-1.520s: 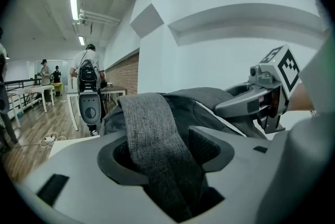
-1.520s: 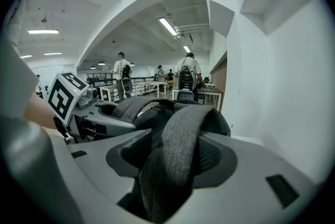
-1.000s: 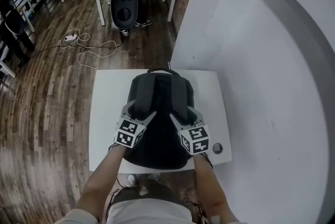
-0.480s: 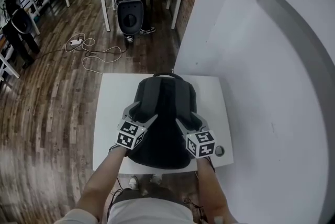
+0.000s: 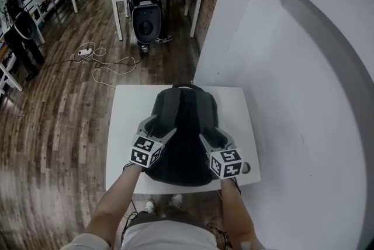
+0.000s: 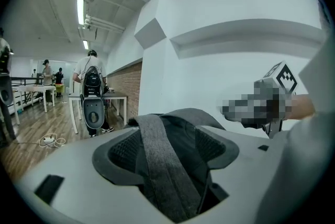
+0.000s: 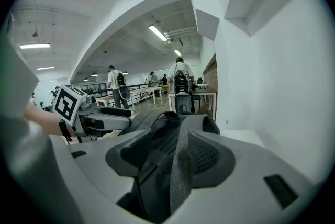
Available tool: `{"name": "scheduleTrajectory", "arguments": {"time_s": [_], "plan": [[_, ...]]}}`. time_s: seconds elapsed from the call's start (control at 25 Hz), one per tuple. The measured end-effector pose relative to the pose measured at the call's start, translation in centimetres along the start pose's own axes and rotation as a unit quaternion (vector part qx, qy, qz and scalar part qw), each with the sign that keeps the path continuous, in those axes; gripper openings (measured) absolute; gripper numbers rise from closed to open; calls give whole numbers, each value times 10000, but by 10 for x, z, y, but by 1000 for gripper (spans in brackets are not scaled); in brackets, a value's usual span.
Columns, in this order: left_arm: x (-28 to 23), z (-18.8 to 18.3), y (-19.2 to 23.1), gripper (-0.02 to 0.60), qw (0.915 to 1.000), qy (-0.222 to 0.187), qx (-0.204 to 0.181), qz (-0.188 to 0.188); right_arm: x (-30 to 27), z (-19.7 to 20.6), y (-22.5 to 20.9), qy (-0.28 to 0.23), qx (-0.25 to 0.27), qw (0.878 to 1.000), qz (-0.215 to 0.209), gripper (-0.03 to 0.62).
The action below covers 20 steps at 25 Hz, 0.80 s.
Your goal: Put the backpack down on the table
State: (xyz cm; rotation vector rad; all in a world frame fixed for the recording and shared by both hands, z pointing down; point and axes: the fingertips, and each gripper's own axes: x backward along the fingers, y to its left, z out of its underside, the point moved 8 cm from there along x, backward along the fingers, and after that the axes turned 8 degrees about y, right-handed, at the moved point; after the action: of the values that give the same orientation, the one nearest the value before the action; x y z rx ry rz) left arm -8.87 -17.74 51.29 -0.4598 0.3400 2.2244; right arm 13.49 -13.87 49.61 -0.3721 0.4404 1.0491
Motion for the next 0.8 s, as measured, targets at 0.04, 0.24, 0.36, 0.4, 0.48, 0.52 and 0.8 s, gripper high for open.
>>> {"name": "scheduleTrajectory", "arguments": {"time_s": [0.04,0.24,0.36,0.4,0.48,0.52,0.8], "plan": [[2,-1,-1,350,10000,-9,-5,11,2,0,1,-8,-13,10000,15,238],[7,1,-6,329,10000,43,3,-36,12,2,2,-26,-51,9999,129,211],[11,2,-7,236,9999,97,-3,-92,16,1,3,-16,-24,9997,226,134],[13,2,-7,230,9999,103,12,-121,16,1,4,-11,-25,9997,232,128],[16,3,-6,194,9996,104,37,-248,17,2,6,-6,-34,9997,232,112],[17,3,-5,162,9994,110,39,-333,18,2,7,-10,-37,9997,227,103],[25,0,-9,18,9982,130,9,-580,22,2,12,-90,-64,9999,17,54]]}}
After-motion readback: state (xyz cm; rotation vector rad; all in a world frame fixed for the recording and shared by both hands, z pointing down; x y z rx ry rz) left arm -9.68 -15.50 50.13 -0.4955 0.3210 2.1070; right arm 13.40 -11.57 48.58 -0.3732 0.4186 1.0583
